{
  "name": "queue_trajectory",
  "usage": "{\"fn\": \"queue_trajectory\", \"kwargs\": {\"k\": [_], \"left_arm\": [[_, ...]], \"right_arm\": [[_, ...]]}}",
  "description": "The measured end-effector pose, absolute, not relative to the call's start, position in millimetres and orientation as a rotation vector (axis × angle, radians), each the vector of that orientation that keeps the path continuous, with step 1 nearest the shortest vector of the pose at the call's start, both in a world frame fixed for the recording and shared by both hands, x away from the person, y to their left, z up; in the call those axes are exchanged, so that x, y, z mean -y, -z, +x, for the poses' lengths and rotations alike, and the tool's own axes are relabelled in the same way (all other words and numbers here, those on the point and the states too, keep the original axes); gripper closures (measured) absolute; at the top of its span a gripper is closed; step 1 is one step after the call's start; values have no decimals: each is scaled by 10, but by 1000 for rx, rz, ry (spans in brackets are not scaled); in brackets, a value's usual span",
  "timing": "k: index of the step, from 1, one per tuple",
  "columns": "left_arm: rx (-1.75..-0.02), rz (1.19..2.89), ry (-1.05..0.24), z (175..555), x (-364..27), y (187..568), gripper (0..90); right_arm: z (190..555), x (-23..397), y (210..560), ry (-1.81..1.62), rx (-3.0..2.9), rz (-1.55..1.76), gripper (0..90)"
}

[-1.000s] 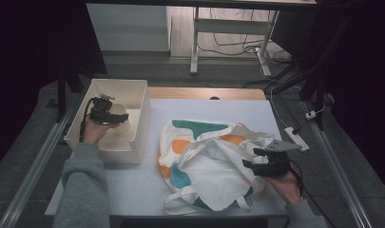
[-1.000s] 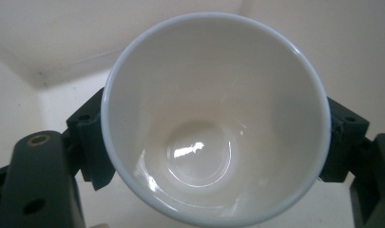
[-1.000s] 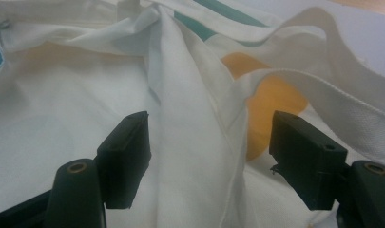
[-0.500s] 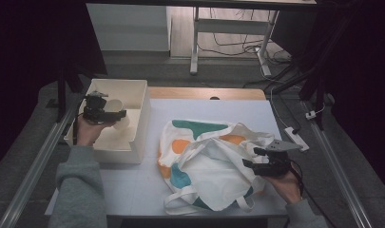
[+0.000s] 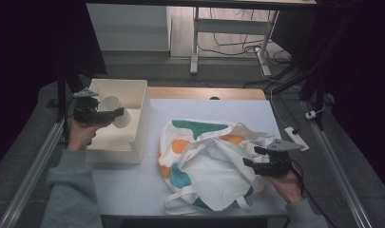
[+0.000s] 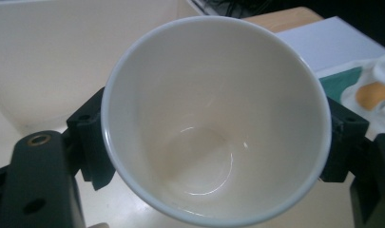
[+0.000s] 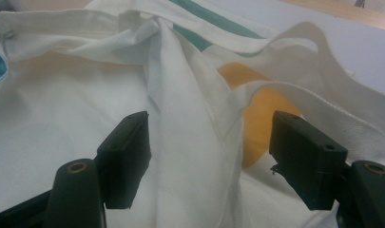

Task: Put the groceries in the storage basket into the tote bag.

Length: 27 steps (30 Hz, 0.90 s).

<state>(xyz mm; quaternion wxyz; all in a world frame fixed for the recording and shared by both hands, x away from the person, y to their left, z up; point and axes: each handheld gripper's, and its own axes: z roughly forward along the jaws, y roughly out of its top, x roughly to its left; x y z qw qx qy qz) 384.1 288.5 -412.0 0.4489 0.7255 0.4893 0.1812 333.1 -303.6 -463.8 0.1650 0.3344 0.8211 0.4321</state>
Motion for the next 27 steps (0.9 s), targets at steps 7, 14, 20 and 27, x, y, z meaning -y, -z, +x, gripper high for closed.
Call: {"fn": "queue_trajectory", "kwargs": {"k": [7, 14, 20, 27], "left_arm": [[-1127, 1742, -434, 3738, -2841, 3948, 198], [-1045, 1740, -434, 3653, -2682, 3792, 198], [-978, 1737, -420, 3590, -2529, 3677, 198], [-923, 1752, -404, 3575, -2351, 3631, 198]], "right_arm": [[3334, 3046, 4632, -1230, -2341, 955, 298], [3338, 3037, 4638, -1231, -2345, 958, 298], [3337, 3036, 4635, -1233, -2344, 955, 298], [3332, 3023, 4638, -1234, -2346, 955, 298]]}}
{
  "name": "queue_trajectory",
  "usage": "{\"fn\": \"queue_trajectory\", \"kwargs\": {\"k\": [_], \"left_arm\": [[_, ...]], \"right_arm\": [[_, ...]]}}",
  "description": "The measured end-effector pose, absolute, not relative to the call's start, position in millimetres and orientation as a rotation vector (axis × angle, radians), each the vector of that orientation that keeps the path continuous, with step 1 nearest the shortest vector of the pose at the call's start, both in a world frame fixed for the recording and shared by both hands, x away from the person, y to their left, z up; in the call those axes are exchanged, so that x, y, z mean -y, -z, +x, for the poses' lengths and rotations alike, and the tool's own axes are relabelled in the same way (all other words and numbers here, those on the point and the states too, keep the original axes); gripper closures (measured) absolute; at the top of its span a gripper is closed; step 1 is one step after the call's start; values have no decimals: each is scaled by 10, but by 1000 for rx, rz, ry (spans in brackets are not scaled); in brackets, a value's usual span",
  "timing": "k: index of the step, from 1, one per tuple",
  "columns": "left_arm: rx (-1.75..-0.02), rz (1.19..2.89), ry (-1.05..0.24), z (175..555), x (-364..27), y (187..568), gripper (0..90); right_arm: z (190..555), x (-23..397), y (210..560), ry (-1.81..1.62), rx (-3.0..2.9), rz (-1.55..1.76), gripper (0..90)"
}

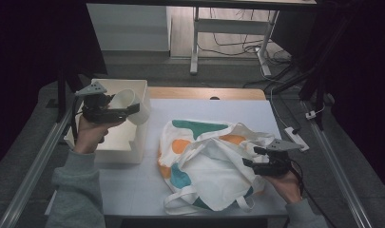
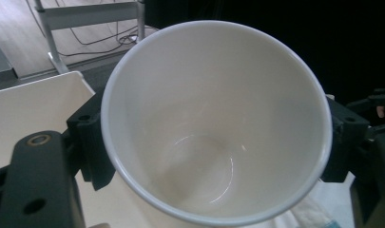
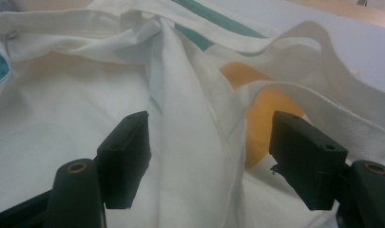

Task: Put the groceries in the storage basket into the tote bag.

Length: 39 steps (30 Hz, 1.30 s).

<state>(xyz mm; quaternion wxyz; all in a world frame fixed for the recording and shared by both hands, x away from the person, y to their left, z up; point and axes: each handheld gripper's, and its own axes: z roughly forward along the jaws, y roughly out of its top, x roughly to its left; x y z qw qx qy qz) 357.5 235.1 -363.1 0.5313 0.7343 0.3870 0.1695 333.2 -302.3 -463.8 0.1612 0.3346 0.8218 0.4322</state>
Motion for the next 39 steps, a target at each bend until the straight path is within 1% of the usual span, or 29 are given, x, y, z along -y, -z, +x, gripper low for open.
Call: {"fn": "queue_trajectory", "kwargs": {"k": [12, 18, 39], "left_arm": [[-851, 1802, -394, 3549, -2013, 3611, 198], [-808, 1832, -369, 3539, -1830, 3620, 198], [-693, 1935, -279, 3543, -1258, 3724, 197]], "right_arm": [[3320, 2995, 4627, -1239, -2342, 935, 298], [3303, 2969, 4604, -1243, -2339, 915, 298], [3265, 2701, 4526, -1293, -2345, 807, 283]]}}
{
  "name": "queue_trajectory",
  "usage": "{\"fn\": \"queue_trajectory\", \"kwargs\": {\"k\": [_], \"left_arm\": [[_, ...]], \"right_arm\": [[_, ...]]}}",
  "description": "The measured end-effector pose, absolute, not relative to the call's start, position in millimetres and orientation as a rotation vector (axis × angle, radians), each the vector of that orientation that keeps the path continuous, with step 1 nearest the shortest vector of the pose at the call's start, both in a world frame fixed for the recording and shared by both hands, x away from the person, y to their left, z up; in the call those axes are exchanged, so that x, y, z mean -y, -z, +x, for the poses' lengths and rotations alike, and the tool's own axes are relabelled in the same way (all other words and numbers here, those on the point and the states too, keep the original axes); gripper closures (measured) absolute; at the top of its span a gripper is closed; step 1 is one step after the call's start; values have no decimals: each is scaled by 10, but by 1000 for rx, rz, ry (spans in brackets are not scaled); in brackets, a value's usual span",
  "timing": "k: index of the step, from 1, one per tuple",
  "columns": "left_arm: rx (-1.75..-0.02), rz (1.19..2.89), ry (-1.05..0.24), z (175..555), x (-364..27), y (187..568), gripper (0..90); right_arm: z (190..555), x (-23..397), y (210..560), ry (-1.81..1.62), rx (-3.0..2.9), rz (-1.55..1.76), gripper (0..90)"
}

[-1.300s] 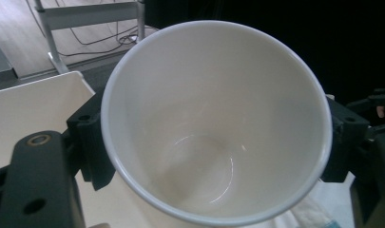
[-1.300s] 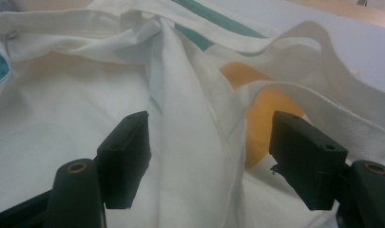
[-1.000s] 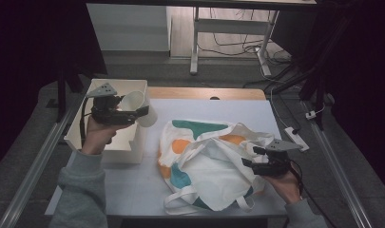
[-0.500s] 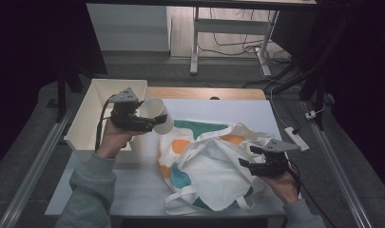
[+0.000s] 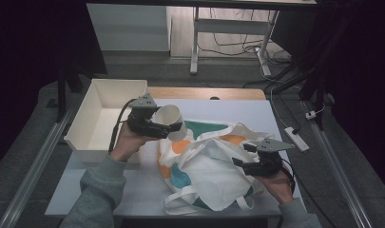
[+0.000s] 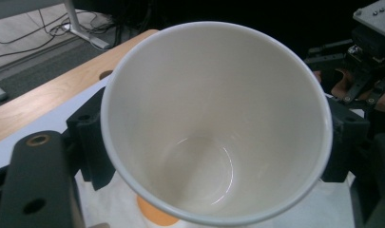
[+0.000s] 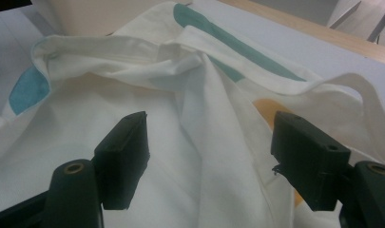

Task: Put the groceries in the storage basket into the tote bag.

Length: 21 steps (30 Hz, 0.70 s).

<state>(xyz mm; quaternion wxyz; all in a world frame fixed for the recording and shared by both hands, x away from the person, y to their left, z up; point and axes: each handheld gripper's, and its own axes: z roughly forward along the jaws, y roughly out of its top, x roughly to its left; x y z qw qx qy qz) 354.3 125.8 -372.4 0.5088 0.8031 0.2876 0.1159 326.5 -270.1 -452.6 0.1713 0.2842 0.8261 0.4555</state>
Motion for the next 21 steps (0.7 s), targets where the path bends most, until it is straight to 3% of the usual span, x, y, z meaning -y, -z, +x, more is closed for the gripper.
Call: {"fn": "queue_trajectory", "kwargs": {"k": [11, 21], "left_arm": [[-651, 1974, -237, 3545, -1033, 3790, 197], [-642, 2001, -205, 3567, -841, 3886, 197]], "right_arm": [[3260, 2514, 4468, -1304, -2354, 751, 265], [3242, 2319, 4423, -1307, -2348, 698, 187]]}}
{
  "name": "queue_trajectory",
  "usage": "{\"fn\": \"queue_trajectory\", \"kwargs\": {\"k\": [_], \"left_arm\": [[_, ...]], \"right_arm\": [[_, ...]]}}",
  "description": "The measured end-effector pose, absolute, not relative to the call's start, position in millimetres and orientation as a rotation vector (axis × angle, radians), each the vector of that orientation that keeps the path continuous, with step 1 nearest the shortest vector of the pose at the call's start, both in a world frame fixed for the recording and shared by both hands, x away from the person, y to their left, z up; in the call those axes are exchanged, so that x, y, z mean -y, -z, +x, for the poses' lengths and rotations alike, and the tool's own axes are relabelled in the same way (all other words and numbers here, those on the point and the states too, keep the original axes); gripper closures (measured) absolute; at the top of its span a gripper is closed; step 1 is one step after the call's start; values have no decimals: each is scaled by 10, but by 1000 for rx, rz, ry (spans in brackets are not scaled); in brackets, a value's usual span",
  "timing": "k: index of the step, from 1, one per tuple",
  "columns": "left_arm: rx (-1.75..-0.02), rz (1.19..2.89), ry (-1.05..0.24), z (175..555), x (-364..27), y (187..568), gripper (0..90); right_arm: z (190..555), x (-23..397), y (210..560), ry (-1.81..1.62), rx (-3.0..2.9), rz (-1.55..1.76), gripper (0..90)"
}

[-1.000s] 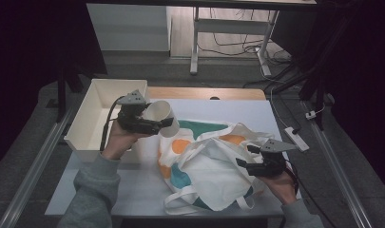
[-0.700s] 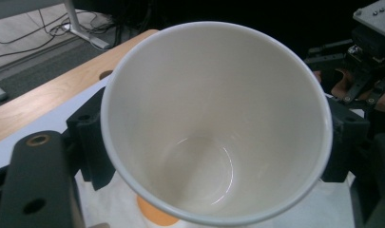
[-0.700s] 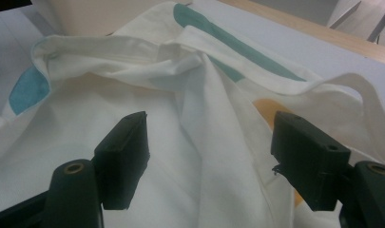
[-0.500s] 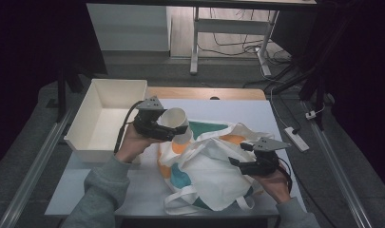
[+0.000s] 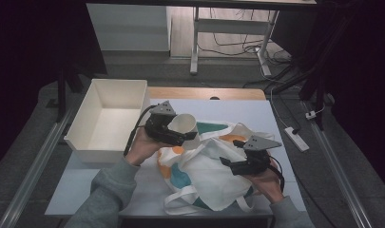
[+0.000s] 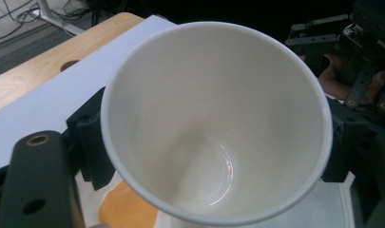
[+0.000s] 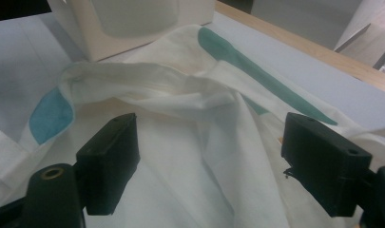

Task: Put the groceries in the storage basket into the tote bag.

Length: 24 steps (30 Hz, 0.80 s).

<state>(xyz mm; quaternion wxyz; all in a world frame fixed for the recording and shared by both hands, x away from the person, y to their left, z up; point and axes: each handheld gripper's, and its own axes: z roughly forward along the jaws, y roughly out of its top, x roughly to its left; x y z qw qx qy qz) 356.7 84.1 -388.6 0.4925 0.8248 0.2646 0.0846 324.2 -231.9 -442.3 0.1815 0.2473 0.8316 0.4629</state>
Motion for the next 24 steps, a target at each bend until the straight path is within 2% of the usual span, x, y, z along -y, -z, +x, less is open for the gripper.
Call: {"fn": "queue_trajectory", "kwargs": {"k": [24], "left_arm": [[-589, 2043, -136, 3597, -366, 4064, 196]], "right_arm": [[3237, 1887, 4366, -1347, -2331, 618, 98]]}}
